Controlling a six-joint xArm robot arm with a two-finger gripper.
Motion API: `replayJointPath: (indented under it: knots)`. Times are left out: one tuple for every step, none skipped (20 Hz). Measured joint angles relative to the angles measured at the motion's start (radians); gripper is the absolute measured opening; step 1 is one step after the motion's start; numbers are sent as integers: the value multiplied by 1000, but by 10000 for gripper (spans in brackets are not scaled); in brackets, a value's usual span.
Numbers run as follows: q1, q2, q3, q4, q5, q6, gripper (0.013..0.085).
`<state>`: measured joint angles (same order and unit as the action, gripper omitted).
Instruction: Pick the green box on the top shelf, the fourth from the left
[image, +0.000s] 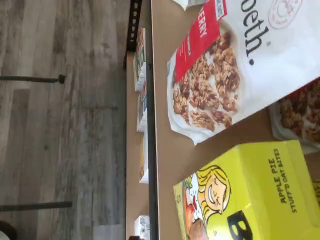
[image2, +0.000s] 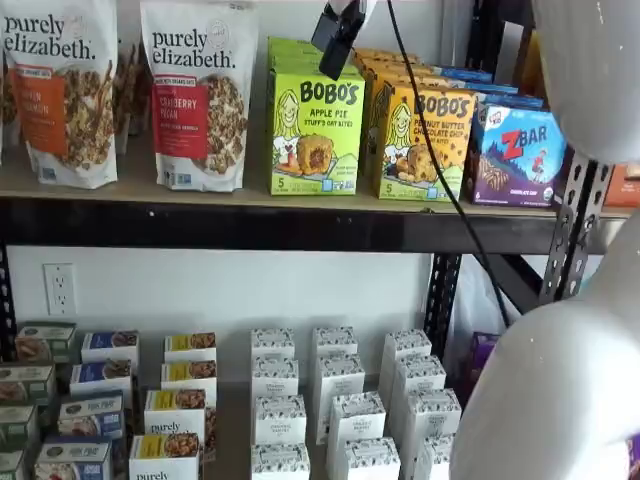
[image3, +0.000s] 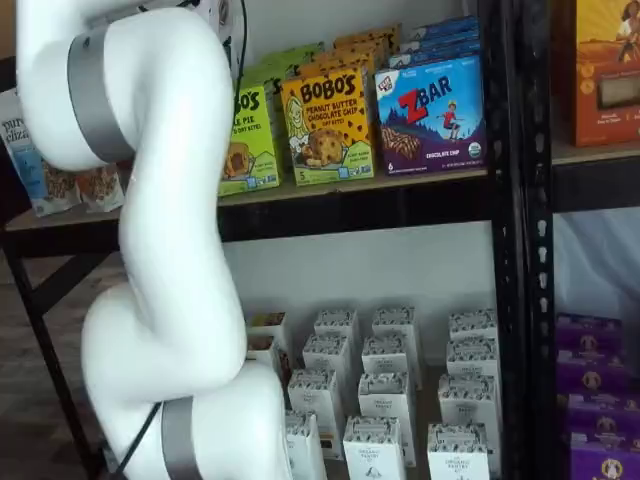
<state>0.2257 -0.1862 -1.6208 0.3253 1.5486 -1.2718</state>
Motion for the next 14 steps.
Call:
replayJointPath:
  knots:
    - [-2,7,-7,-3,5,-2,850]
    - [-3,11,-11,-4,7,-4,850]
    - [-5,16,-13,-5,8,-6,850]
    - [-6,19,-16,-5,8,-8,850]
    - [-8,23,-17,-5,8,-10,850]
    - [-10,26,-19,-4,7,-12,850]
    - [-11,29,-21,-4,6,-14,850]
    - [-11,32,-23,-4,5,-15,850]
    - [-12,34,-24,-5,3,-16,850]
    - [-12,37,-26,-6,2,-17,850]
    - [-13,40,-27,-6,1,-17,850]
    - [-13,42,-29,-6,0,-18,850]
    - [-13,45,-31,-6,0,-19,850]
    - [-14,49,-34,-5,-1,-19,850]
